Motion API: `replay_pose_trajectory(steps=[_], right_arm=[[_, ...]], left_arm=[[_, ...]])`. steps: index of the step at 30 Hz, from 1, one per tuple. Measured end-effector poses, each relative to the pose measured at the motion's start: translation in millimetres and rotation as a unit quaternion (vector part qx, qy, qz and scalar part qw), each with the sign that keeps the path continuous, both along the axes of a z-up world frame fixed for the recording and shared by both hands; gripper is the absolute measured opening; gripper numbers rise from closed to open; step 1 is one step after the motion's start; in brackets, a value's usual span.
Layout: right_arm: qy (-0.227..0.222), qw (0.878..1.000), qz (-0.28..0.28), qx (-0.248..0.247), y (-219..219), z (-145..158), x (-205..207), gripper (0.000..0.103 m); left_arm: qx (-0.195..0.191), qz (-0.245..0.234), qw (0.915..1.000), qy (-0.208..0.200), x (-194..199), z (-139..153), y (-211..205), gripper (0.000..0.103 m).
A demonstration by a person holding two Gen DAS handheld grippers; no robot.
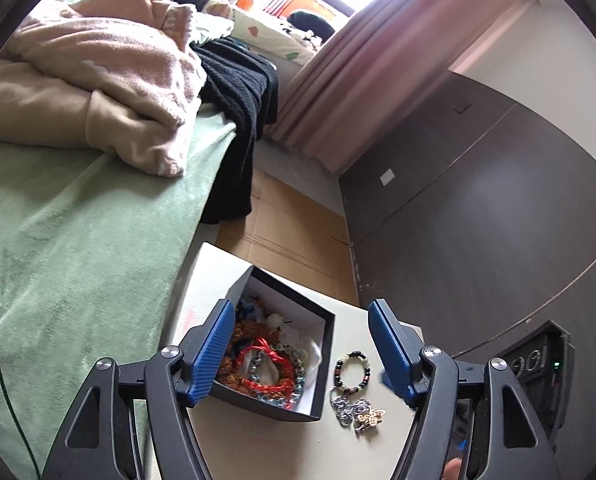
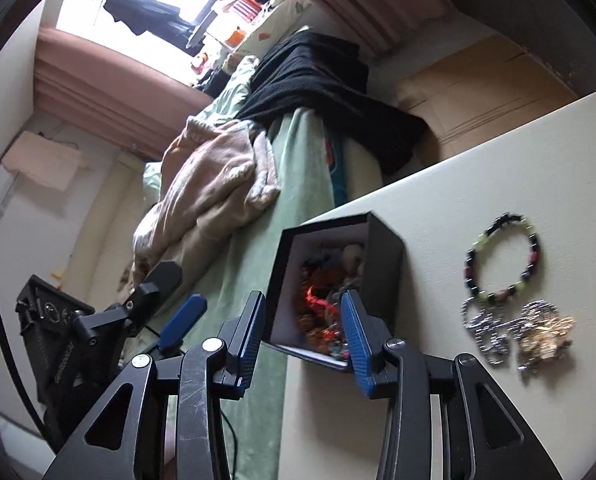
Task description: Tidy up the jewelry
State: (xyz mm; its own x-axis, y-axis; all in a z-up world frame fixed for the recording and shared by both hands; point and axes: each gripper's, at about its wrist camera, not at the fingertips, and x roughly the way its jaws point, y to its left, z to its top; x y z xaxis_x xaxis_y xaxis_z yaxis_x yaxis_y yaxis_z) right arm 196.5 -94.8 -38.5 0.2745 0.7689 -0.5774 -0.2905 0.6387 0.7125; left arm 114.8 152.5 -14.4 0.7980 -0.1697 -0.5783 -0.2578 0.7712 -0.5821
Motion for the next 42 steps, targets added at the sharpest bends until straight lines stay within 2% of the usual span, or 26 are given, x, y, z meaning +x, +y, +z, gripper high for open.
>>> replay_pose_trajectory(steps=[5, 13, 22, 28, 33, 36, 42], right_arm=[[-0.015, 0.999, -0.041, -0.007, -39, 11, -3, 0.044], [0.002, 0.994, -0.098, -0.047, -97, 14, -6, 0.045], [0.010, 0.990, -0.120, -0.070, -144, 18, -6, 0.045], [0.022, 0.988, -0.132, -0.075, -167, 16, -7, 0.045], [0.032, 0.987, -0.141, -0.076, -185, 14, -8, 0.045], [0.038, 0.986, -0.146, -0.075, -195, 12, -9, 0.045], [0.048, 0.984, -0.158, -0.072, -213, 8, -9, 0.045]], left_arm=[[0.012, -0.022, 0.9997, 0.005, 4, -1, -18, 0.070], [0.041, -0.075, 0.9962, 0.012, 15, -5, -62, 0.070], [0.094, -0.148, 0.9839, 0.034, 26, -18, -125, 0.070], [0.112, -0.173, 0.9769, 0.057, 36, -34, -154, 0.056], [0.118, -0.190, 0.9713, 0.081, 44, -51, -171, 0.037], [0.129, -0.201, 0.9662, 0.097, 49, -61, -179, 0.034], [0.139, -0.204, 0.9623, 0.114, 58, -82, -185, 0.031]])
